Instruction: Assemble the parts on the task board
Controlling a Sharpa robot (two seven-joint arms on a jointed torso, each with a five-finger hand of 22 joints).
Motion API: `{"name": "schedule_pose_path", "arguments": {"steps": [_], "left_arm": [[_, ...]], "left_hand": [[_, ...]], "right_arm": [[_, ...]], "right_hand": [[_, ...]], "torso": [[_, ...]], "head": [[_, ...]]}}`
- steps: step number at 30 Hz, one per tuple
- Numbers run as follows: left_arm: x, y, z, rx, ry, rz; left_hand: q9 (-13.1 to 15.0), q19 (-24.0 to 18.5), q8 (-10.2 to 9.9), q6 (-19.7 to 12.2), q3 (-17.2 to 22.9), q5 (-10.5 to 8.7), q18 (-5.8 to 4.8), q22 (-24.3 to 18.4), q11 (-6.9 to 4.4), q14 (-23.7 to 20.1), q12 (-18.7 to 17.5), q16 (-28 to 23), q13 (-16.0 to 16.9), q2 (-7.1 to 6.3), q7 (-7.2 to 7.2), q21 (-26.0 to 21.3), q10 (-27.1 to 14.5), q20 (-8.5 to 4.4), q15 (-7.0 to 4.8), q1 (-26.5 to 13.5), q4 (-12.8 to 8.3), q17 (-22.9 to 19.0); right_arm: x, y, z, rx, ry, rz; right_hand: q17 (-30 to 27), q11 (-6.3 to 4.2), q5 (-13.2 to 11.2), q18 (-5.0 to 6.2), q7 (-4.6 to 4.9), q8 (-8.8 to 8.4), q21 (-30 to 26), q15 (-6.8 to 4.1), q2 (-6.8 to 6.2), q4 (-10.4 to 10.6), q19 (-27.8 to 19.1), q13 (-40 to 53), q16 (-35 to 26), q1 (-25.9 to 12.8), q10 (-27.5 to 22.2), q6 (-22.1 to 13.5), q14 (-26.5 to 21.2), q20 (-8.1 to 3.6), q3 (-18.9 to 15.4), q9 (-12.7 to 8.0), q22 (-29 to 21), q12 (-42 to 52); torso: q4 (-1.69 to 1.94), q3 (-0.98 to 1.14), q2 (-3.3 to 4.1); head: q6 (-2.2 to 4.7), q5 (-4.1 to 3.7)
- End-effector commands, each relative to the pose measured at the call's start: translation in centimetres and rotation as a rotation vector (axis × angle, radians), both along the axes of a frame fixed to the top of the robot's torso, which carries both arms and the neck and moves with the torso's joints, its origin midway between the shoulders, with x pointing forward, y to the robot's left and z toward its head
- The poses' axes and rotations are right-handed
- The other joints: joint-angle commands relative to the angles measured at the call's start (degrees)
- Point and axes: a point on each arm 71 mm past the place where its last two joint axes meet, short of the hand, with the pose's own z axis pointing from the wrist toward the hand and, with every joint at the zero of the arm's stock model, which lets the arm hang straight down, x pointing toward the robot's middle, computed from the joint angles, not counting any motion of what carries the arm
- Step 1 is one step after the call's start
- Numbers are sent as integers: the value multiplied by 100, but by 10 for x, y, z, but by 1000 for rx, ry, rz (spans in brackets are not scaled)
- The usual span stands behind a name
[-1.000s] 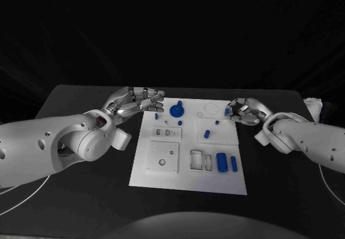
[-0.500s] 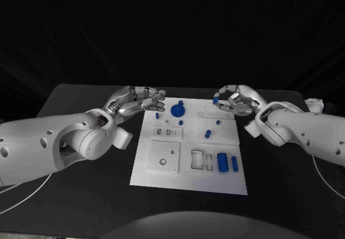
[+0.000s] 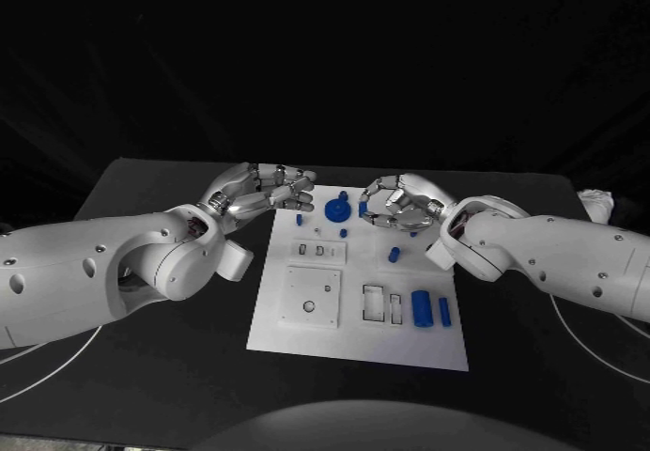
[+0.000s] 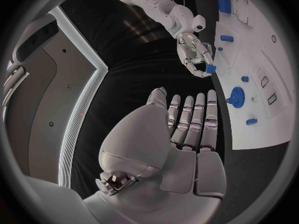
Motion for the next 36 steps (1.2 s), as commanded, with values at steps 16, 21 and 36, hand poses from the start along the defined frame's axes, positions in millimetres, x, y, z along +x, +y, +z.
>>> {"name": "schedule_pose_path", "arguments": {"steps": [16,21,36], "left_arm": [[0,-3,1,-10,-3,-13],[0,-3,1,-9,-3,-12],[0,-4,1,-9,-3,-13]], "left_hand": [[-7,47,32,9,12,27,-75,-1,50,-2,23,20,-7,50,26,-2,-6,-5,36,-3,12,-8],[-7,47,32,9,12,27,-75,-1,50,-2,23,20,-7,50,26,-2,-6,-5,36,-3,12,-8],[-7,47,32,9,12,27,-75,-1,50,-2,23,20,-7,50,26,-2,-6,-5,36,-3,12,-8]], "right_arm": [[-11,46,-22,-148,109,164],[-11,50,-28,-171,118,182],[-8,53,-33,-199,127,184]], "right_hand": [[1508,61,105,23,10,-75,-116,45,-21,-56,-160,1506,20,-62,601,144,598,15,12,-58,1129,22],[1508,65,106,30,12,-104,-142,51,-27,-81,-192,1506,20,-66,601,196,598,21,24,-86,1119,22],[1500,70,89,47,13,-184,-201,59,-40,-125,-265,1506,14,-76,601,259,589,31,47,-148,1097,22]], "torso": [[-6,6,12],[-5,8,10],[-2,3,6]], "head": [[-49,120],[-72,133],[-107,151]]}}
